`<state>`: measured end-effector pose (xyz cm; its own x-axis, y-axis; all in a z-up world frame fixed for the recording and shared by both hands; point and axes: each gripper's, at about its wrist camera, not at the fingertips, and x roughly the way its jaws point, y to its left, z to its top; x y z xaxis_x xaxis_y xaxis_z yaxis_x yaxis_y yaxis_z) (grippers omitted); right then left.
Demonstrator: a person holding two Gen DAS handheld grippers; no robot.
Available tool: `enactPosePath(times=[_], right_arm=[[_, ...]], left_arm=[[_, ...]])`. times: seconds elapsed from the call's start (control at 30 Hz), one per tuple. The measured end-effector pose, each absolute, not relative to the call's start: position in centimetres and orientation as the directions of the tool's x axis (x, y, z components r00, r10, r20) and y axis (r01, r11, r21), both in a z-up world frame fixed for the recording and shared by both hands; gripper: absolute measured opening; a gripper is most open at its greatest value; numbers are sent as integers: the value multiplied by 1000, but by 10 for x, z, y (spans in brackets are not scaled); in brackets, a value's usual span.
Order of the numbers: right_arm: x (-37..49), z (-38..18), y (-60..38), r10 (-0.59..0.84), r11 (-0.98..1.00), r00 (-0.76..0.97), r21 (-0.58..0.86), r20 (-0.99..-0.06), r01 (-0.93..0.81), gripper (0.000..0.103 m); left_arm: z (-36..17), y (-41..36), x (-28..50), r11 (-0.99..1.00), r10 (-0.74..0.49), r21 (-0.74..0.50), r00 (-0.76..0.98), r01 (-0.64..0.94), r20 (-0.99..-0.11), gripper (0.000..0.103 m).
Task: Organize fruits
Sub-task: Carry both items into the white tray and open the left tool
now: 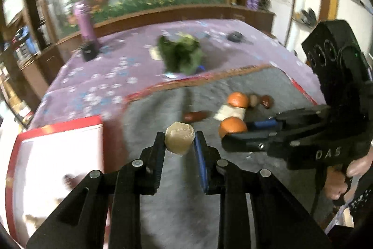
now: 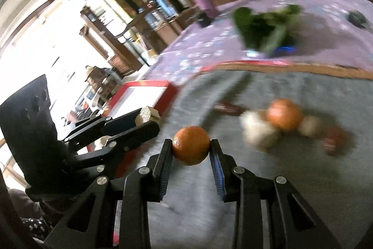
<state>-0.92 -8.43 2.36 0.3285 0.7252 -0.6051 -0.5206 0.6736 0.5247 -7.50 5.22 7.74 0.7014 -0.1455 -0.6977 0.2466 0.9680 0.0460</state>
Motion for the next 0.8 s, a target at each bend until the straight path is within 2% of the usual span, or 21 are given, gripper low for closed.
enactPosePath(times=[0.33, 0.47, 0.8], right_arm=[[-15, 35, 46, 749, 618, 271, 488, -605, -616, 32], [-17, 31, 80, 744, 614, 255, 480, -618, -627, 32], [-20, 7, 117, 668, 669, 259, 412, -697, -618, 32]], left_arm=[[68, 157, -93, 992, 119, 104, 724, -65, -680, 23], [60, 184, -98, 986, 167, 110, 711, -126, -683, 23], [34, 217, -96, 980, 188, 94, 664, -175, -724, 23]])
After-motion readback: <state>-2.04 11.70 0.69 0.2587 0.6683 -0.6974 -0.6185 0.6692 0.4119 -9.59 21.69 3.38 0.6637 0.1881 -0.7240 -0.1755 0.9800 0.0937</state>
